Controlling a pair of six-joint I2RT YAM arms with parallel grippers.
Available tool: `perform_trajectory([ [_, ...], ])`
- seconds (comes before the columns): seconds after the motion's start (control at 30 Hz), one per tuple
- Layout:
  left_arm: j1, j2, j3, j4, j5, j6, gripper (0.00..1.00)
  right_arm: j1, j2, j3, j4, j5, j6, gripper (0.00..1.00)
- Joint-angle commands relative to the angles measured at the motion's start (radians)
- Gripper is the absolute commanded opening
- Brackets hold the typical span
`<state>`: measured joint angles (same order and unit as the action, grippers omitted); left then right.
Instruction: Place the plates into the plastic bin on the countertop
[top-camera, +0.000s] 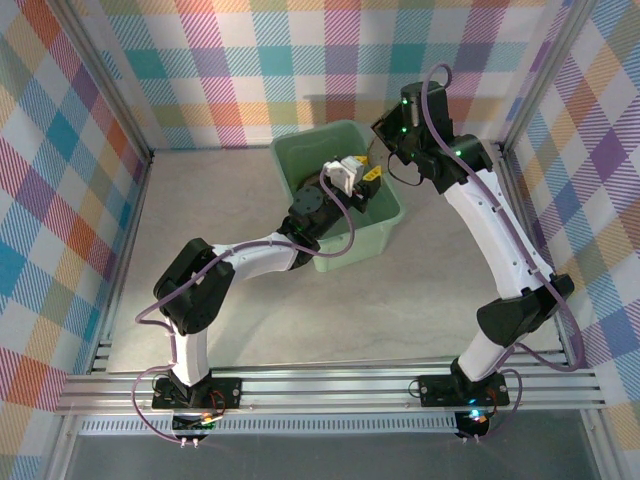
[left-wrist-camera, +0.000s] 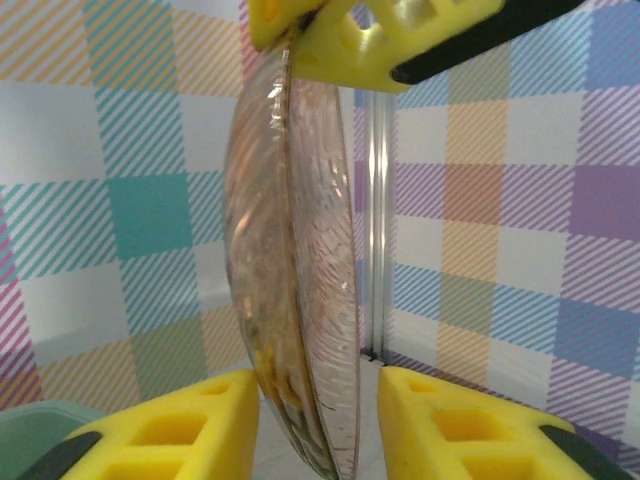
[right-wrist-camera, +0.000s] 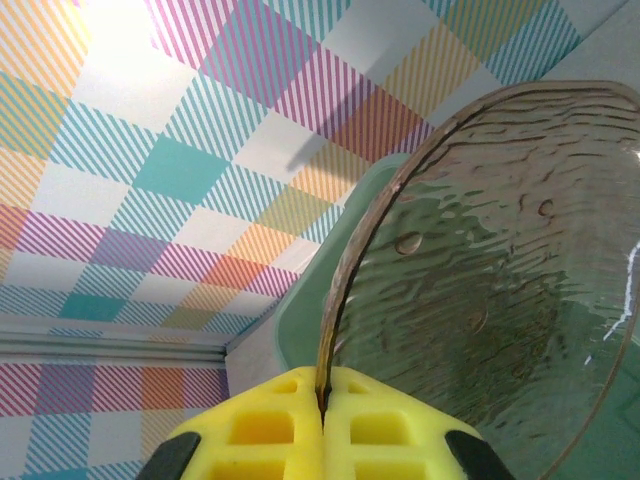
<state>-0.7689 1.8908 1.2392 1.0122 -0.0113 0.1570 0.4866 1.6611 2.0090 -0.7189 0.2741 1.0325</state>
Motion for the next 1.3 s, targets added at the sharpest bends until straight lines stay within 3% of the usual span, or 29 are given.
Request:
perform_trajectory([
  [0.0, -0.026, 0.003, 0.034, 0.078, -0.028, 0.059, 0.31, 0.0, -0.017, -0.018, 0.016, -0.028, 0.034, 0.0],
  [0.3, -0.042, 0.024, 0.066, 0.057, -0.123, 0.103, 0.18, 0.0, -0.046, -0.098, 0.048, -0.022, 0.098, 0.0],
  [0.5, -0.044, 0.03, 0.079, 0.043, -0.127, 0.105, 0.09, 0.0, -0.06, -0.151, 0.076, -0.027, 0.133, 0.0],
  [0.6, -0.044, 0.03, 0.081, 0.039, -0.128, 0.112, 0.05, 0.0, -0.066, -0.171, 0.087, -0.027, 0.151, 0.06],
  [0.83, -0.045, 0.01, 0.078, 0.015, -0.154, 0.111, 0.0, 0.004, -0.079, -0.202, 0.138, -0.043, 0.114, 0.36],
  [1.1, -0.043, -0.041, 0.085, -0.106, -0.158, 0.061, 0.0, 0.003, -0.134, -0.266, 0.178, -0.027, -0.011, 0.79],
  [1.27, -0.025, -0.087, 0.126, -0.305, -0.149, -0.005, 0.0, 0.003, -0.217, -0.35, 0.266, -0.016, -0.195, 0.91],
])
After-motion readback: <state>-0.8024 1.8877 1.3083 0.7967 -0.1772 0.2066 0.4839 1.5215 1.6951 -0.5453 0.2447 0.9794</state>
